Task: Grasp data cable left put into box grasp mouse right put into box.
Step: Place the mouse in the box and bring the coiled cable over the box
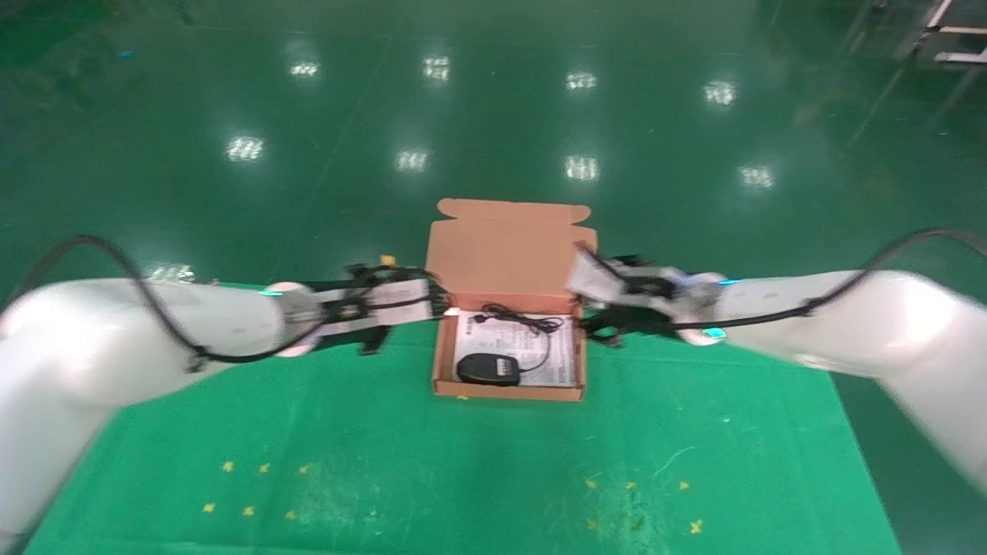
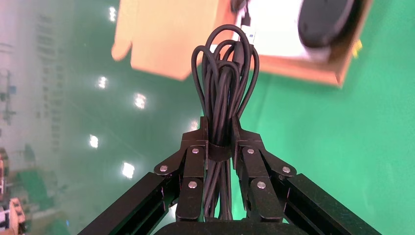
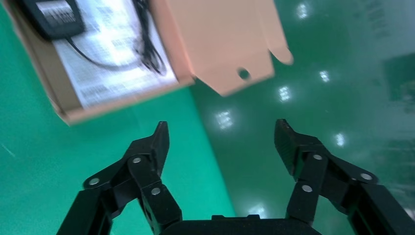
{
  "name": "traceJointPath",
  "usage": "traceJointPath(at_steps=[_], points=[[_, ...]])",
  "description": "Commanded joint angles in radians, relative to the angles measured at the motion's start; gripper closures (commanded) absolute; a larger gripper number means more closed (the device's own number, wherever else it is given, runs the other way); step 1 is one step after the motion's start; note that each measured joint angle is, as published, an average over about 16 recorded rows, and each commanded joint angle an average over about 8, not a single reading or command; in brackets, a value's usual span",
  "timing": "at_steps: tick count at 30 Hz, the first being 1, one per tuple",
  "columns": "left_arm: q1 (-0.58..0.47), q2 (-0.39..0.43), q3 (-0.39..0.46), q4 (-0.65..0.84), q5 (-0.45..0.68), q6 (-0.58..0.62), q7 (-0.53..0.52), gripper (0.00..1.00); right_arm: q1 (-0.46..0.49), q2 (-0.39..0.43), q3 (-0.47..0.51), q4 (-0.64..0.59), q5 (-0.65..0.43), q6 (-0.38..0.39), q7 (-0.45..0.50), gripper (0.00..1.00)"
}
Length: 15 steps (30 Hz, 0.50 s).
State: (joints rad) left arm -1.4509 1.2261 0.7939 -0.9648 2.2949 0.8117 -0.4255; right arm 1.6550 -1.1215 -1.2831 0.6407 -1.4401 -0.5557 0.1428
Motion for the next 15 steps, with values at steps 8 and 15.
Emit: traceJointPath(at_steps=[8, 15], points=[[-0.020, 0.135, 0.052, 0.220, -0.152, -0.172, 0.185, 1.00, 0.030, 0.185, -0.030, 0.164, -0.079, 0.007, 0.112, 0.00], [-0.018, 0.146, 0.181, 0.247, -0.332, -0.267, 0.280, 1.00, 0.047, 0.260, -0.055, 0.270, -0.156, 0.023, 0.227, 0.00]])
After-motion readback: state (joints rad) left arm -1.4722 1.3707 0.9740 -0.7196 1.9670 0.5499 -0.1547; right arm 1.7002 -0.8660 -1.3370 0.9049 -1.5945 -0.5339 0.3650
